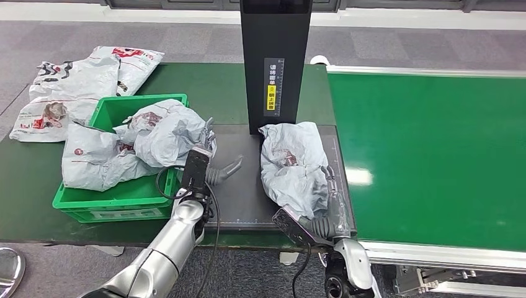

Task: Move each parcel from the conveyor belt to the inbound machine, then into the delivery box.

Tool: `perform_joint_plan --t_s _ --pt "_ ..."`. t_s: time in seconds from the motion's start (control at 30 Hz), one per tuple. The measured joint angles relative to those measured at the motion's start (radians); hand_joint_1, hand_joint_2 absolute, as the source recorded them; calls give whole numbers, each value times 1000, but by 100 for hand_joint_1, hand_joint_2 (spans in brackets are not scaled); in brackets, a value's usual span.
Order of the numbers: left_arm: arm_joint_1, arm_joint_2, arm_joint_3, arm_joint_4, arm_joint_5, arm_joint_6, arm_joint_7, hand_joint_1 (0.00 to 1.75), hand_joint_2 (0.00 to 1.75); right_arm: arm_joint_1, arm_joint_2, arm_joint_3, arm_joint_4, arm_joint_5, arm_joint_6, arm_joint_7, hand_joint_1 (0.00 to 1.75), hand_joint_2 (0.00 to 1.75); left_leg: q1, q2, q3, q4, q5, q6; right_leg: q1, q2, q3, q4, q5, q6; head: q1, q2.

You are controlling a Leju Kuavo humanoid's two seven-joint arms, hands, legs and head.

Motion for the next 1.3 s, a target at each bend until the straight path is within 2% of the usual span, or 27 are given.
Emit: perform_joint_plan --t_s 0.1,0.2,0.43,0.6,0.7,0.97,1.1,1.23,1.3 --pt "1 0 0 -3 0 1 -2 0 175 1 0 0 -6 -5 -3 -4 0 175 0 0 0 0 0 0 0 0 0 0 0 0 0 0" --pt "8 -1 0 -14 3 3 -15 0 175 4 0 -3 -23 -75 -28 -54 0 175 0 0 0 0 0 0 0 0 0 0 0 0 0 0" --pt "31 -11 0 -48 8 -68 -25 0 175 3 0 -64 -97 -426 -48 -245 0 175 0 0 0 0 0 0 0 0 0 0 0 0 0 0" --pt "33 -18 -33 -45 -74 -168 -33 0 175 -35 3 -133 -79 -726 45 -325 0 175 0 0 0 0 0 0 0 0 0 -1 0 0 0 0" --pt "32 -20 -91 -30 -140 -205 -38 0 175 -74 3 -183 -29 -828 102 -346 0 175 0 0 0 0 0 0 0 0 0 -1 0 0 0 0" --pt "6 -43 -216 47 -258 -282 -45 0 175 -167 3 -318 106 -1005 278 -358 0 175 0 0 0 0 0 0 0 0 0 -1 1 1 0 0" --pt "-14 -56 -280 91 -346 -310 -43 0 175 -196 2 -383 146 -1000 279 -367 0 175 0 0 0 0 0 0 0 0 0 -1 1 1 0 0" --pt "-39 -61 -376 156 -485 -334 29 0 175 -207 2 -421 157 -938 248 -377 0 175 -1 0 0 0 0 0 0 0 0 -1 1 1 0 0" --pt "-49 -61 -432 191 -548 -338 76 87 175 -208 1 -429 159 -921 241 -378 0 175 0 0 0 0 0 0 0 0 0 -1 1 1 0 0"
